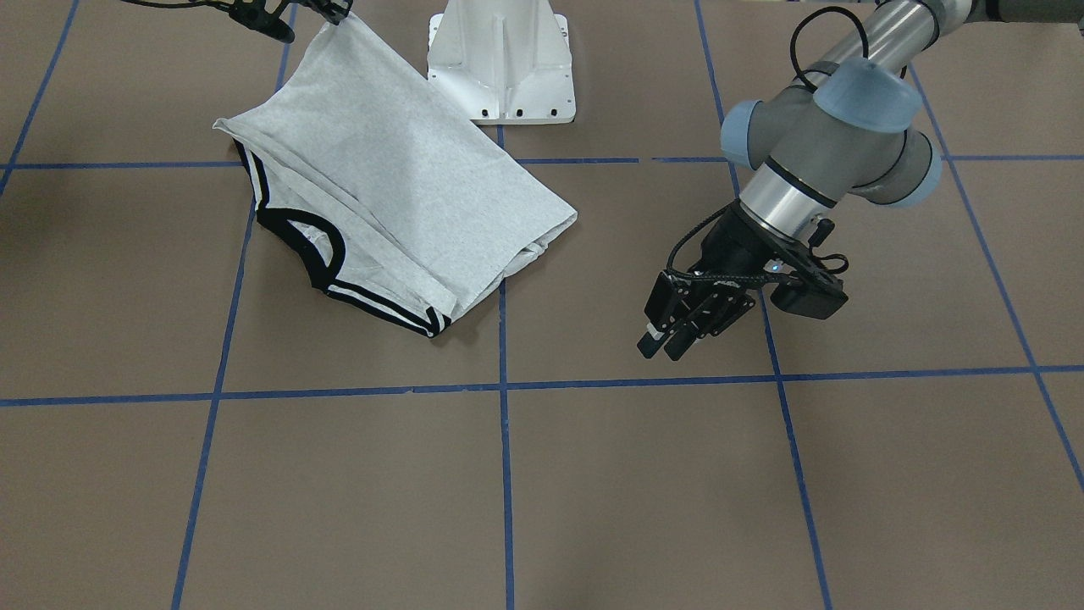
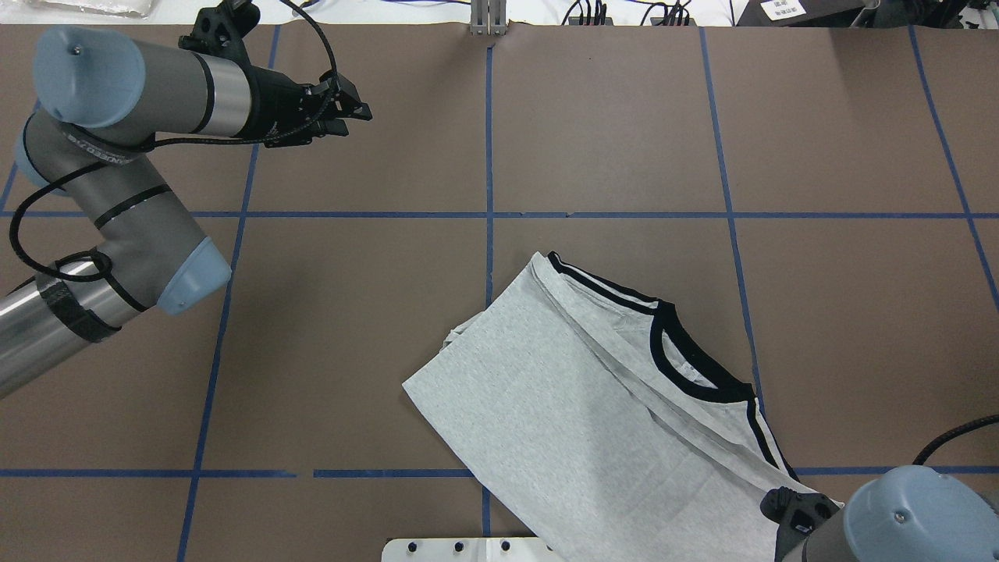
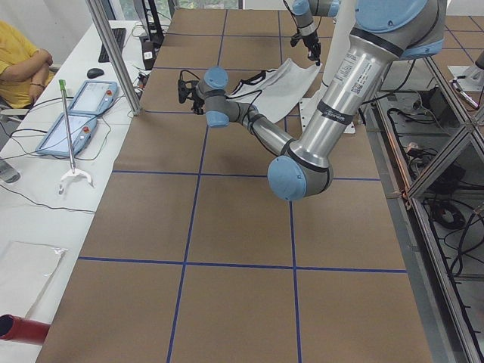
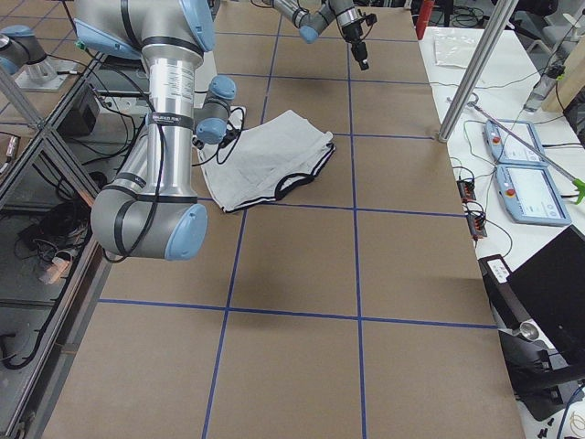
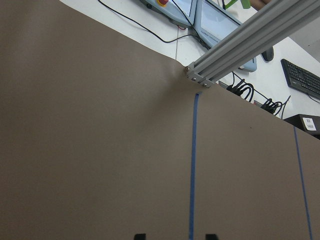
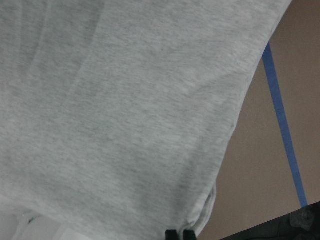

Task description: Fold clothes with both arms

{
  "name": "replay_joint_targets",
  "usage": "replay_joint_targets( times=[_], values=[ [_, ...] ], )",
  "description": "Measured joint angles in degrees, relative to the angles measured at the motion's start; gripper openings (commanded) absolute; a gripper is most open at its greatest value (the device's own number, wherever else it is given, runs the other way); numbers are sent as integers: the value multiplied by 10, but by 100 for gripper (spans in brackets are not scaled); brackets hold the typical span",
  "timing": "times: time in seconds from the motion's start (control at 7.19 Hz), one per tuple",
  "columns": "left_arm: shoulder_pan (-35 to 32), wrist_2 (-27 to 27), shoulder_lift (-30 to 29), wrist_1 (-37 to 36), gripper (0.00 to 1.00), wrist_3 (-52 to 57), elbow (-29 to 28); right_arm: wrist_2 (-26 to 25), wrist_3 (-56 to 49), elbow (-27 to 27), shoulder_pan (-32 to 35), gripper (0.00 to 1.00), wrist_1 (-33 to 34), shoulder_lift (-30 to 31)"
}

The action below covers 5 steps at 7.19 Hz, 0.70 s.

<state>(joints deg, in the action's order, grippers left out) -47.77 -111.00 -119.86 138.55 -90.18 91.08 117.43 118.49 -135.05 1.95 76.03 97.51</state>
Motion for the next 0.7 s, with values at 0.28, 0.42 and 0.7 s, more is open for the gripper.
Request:
replay_joint_targets(
  times=[0.28, 0.42, 0.7],
  values=[
    [41, -8, 47, -22, 65, -71, 67, -21, 3, 21, 54, 100, 0, -11],
    [70, -7, 66, -52, 67, -102, 94, -26, 0, 47, 118, 100, 0, -46],
    [137, 8, 78, -109, 67, -154, 114, -29, -28, 120, 259, 100, 0, -144]
  ],
)
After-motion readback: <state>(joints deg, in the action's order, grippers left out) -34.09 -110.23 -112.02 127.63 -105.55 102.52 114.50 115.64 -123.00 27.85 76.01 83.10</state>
